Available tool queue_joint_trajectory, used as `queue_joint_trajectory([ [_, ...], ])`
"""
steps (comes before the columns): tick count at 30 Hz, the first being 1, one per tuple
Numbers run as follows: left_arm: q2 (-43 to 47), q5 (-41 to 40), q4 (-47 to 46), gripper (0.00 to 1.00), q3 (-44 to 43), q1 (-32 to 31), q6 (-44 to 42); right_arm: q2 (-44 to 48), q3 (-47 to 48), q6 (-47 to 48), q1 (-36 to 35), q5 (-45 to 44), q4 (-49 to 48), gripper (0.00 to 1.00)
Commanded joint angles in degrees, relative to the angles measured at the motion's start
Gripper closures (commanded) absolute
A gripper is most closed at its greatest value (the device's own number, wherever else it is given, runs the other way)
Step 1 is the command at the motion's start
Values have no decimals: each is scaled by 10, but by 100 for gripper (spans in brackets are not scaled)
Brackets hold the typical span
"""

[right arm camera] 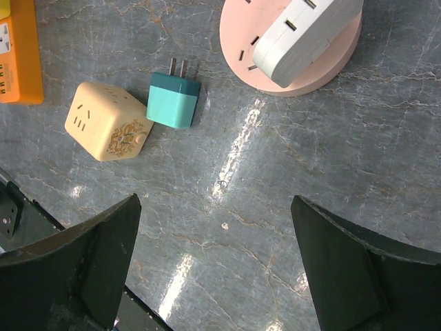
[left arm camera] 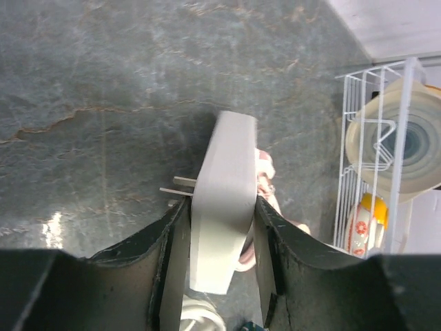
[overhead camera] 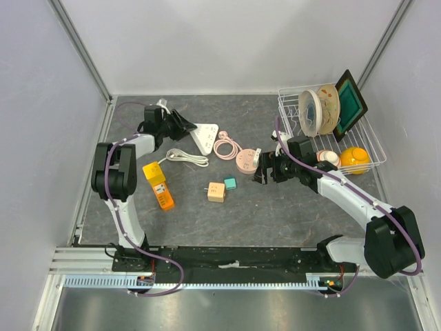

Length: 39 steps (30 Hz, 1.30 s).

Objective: Insert the plug

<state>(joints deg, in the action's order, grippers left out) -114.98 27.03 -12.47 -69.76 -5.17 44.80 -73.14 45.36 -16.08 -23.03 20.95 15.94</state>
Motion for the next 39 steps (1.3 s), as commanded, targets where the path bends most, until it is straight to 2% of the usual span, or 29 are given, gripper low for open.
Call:
queue_joint_trajectory([
  [1,77,-3,-23,98,2,0,22,10,0,9,-4,5,-26,2],
  [10,153,-31,-14,98,20,0,36,13,2,18,-44,-27,-34,2],
  [16,245,-58,-4,98,73,1,35,2,10,43,-134,-57,-71,2],
  [25,481,-101,121,98,167,1,-3,-82,31,132,-219,-41,-183,2],
  [28,560,-122,186,98,195,1,-15,-124,59,156,-234,-44,-188,2],
  [33,642,-159,271,98,215,1,-38,-179,97,207,-260,-52,-184,2],
  [39,698,-138,315,98,240,1,-41,-233,130,248,-287,-63,-165,2],
])
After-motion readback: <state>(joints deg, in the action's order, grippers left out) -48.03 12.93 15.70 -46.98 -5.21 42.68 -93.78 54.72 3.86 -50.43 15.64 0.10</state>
